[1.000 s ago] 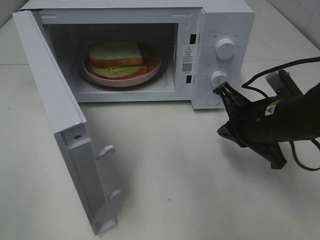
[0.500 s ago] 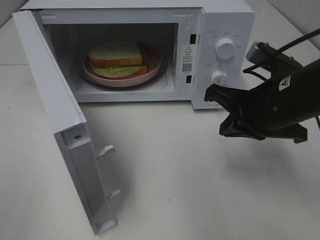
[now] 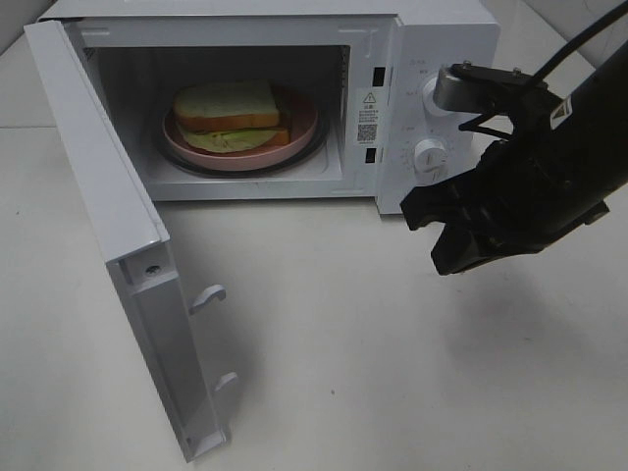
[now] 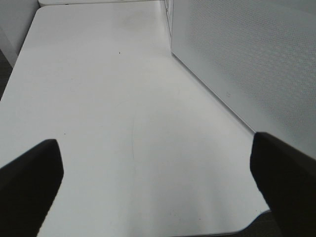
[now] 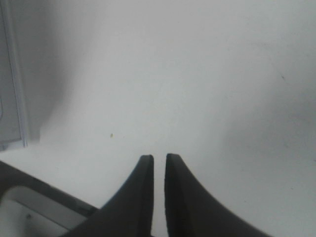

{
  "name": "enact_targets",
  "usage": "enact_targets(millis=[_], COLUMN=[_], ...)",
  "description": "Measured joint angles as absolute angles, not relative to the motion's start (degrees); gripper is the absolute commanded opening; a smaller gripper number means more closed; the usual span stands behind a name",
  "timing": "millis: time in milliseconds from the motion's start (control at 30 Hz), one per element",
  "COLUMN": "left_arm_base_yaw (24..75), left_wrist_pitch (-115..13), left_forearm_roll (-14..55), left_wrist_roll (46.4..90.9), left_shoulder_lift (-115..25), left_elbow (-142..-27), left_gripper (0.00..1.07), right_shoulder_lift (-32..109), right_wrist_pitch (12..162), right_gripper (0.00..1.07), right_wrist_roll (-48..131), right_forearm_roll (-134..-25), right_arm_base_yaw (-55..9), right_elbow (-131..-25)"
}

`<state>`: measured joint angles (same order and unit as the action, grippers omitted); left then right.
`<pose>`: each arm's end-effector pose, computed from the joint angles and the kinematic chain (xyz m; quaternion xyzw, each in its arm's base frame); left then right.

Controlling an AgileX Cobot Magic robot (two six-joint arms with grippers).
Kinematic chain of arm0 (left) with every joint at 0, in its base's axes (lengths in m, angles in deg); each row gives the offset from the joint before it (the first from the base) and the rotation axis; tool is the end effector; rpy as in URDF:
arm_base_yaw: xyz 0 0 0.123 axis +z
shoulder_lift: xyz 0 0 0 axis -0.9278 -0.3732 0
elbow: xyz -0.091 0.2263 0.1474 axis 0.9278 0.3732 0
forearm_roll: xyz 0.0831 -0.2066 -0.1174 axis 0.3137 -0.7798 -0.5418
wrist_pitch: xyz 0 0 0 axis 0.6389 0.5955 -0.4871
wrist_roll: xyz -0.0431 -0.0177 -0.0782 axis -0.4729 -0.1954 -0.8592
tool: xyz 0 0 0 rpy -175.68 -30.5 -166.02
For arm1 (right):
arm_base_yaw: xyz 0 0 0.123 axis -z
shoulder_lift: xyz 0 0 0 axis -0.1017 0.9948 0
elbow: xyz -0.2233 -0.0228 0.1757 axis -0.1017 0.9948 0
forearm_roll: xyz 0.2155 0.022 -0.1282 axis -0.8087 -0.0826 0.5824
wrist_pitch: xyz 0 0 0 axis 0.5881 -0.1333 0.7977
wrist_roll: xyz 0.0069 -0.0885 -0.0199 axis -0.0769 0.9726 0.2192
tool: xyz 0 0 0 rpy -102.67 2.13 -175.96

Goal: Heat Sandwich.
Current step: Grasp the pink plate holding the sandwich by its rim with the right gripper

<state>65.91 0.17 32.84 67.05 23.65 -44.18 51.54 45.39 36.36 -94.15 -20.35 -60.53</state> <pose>-0.0090 -0.0032 0.2805 0.0338 0.8524 -0.0224 0.5213 0.2369 0.1331 0.2346 -0.1294 0.9625 0.1504 0.1848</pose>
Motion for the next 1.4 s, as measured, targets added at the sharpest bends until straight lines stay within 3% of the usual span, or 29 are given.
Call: enact_targets(millis=[200, 767, 933, 967, 1033, 1067, 1100, 1167, 1267, 1400], left_arm_base_yaw=[65.9, 65.9, 65.9, 65.9, 65.9, 65.9, 65.9, 65.9, 65.9, 65.9], left_wrist_pitch=[0.2, 0.2, 0.2, 0.2, 0.2, 0.2, 0.2, 0.2, 0.2, 0.2], left_forearm_roll=[32.8, 32.8, 32.8, 32.8, 32.8, 32.8, 32.8, 32.8, 32.8, 32.8], left_wrist_roll=[67.1, 67.1, 67.1, 67.1, 67.1, 67.1, 67.1, 67.1, 67.1, 67.1], left_shoulder_lift=[23.6, 23.6, 23.6, 23.6, 23.6, 23.6, 23.6, 23.6, 23.6, 23.6], left_elbow=[-44.2, -44.2, -44.2, -44.2, -44.2, -44.2, -44.2, -44.2, -44.2, -44.2], left_gripper=[0.98, 0.98, 0.98, 0.98, 0.98, 0.98, 0.98, 0.98, 0.98, 0.98], right_shoulder_lift=[51.5, 51.5, 51.5, 51.5, 51.5, 51.5, 51.5, 51.5, 51.5, 51.5], right_wrist_pitch=[36.7, 34.7, 35.0, 35.1, 35.8, 35.8, 36.0, 36.0, 36.0, 36.0], right_gripper=[0.13, 0.18, 0.34, 0.47, 0.6, 0.6, 0.74, 0.86, 0.95, 0.94], right_wrist_roll=[55.1, 91.1, 94.8, 94.8, 94.3, 94.3, 93.5, 92.5, 91.8, 91.3], right_forearm_roll=[-93.0, -82.7, -81.3, -80.8, -79.8, -79.8, -78.9, -78.5, -78.3, -78.0], right_arm_base_yaw=[-20.3, -20.3, -20.3, -20.3, -20.3, -20.3, -20.3, -20.3, -20.3, -20.7], right_elbow=[-62.9, -63.1, -63.1, -63.1, -63.1, -63.1, -63.1, -63.1, -63.1, -63.1])
